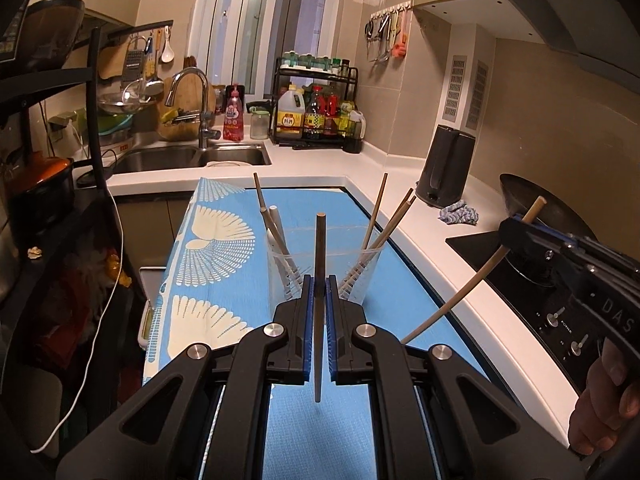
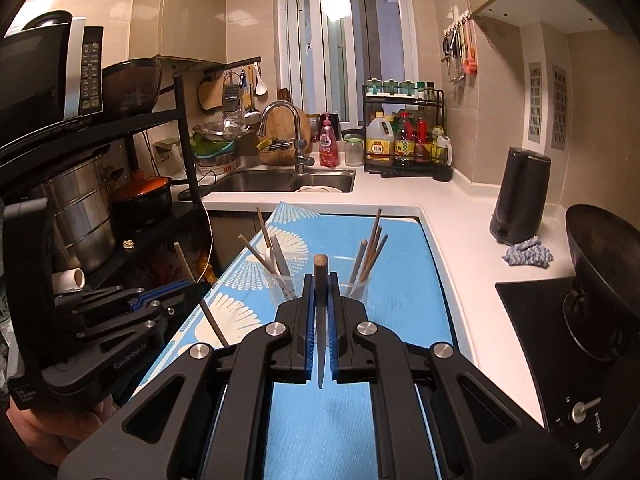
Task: Organize utensils
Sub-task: 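Lift chopstick with left tool while right tool carries its chopstick over the container, then drop chopstick into container opening left tool while right tool releases its chopstick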
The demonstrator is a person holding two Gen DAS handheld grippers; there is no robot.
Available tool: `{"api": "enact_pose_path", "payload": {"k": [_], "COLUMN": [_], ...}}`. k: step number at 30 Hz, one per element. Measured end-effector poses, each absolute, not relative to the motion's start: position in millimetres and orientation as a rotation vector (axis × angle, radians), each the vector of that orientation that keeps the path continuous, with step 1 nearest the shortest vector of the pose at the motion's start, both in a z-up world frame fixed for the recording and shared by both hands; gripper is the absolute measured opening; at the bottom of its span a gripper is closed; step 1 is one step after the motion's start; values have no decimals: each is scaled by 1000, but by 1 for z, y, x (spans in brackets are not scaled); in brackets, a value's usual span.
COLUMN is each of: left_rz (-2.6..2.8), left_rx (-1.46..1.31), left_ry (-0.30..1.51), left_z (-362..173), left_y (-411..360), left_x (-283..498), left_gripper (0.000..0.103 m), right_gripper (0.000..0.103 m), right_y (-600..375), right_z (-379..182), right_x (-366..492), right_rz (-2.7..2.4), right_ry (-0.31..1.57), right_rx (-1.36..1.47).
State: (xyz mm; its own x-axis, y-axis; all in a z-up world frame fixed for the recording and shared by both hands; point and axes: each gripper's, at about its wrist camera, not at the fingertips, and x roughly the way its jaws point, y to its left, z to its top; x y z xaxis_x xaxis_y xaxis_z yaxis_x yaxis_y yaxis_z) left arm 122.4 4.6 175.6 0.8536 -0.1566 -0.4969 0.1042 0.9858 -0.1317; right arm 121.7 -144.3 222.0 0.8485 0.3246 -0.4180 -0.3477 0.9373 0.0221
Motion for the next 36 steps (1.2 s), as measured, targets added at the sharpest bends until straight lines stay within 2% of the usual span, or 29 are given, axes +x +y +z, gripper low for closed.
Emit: {"api": "enact_pose_path", "payload": {"k": [8,22,31,34,36], "left_rz": [-151,-166,-157,-157,-160], "left_rx": [-109,-182,-130,-128,-125], "left_ry": [584,449,495,517,507], "left_z": [189,283,269,260,260], "left_y": [11,30,15,14,14], "left_x": [145,193,252,258,254], "left_gripper": [6,6,6,7,8], "right_gripper": [6,6,6,19,20], "right_y": [-137,-128,-115,-115,-118], "right_z": [239,306,286,278,277], "right_x": [135,171,218,229,227], "right_rz": [360,361,338,323,320], "right_ry": [426,294,328,358,354], "right_rx": [-68,-81,-88,-82,-71]}}
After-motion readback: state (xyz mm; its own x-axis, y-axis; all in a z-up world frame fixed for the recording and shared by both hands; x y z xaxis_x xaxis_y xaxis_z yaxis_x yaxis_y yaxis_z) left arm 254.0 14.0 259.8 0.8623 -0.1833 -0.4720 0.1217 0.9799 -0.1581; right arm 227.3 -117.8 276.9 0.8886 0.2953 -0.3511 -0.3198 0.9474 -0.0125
